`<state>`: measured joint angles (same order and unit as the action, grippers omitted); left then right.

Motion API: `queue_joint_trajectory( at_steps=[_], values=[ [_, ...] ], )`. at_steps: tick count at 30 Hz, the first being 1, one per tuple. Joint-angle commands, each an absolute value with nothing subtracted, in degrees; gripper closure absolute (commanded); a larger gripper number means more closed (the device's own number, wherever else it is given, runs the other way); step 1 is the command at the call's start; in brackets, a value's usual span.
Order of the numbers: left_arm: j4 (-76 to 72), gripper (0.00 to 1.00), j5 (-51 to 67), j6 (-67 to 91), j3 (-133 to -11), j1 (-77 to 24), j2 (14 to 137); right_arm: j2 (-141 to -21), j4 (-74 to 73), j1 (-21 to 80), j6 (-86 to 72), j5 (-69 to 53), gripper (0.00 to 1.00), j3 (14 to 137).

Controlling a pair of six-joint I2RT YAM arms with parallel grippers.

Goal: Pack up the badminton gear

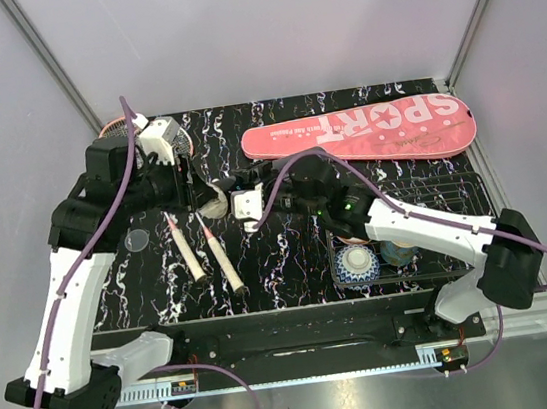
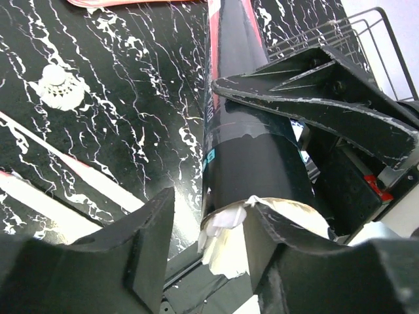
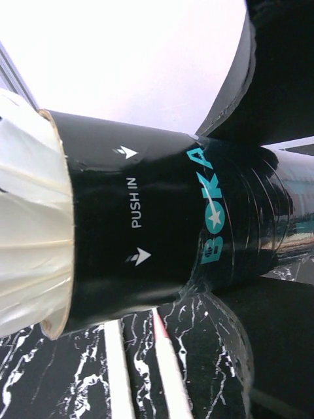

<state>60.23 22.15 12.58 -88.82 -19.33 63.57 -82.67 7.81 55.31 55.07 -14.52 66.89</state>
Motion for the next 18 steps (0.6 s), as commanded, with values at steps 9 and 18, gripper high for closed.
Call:
queue_joint_trajectory(
  at_steps=[9, 18],
  values=[
    [56.08, 0.36, 17.49, 13.36, -88.68, -22.84, 64.16, -84.73, 22.23, 58.09, 49.05, -19.60, 0.70, 72.59],
    [50.72, 0.12, 13.20, 13.45, -83.50, -23.99, 57.76, -83.76, 33.65, 58.01, 36.84, -20.21, 0.69, 67.95]
  ],
)
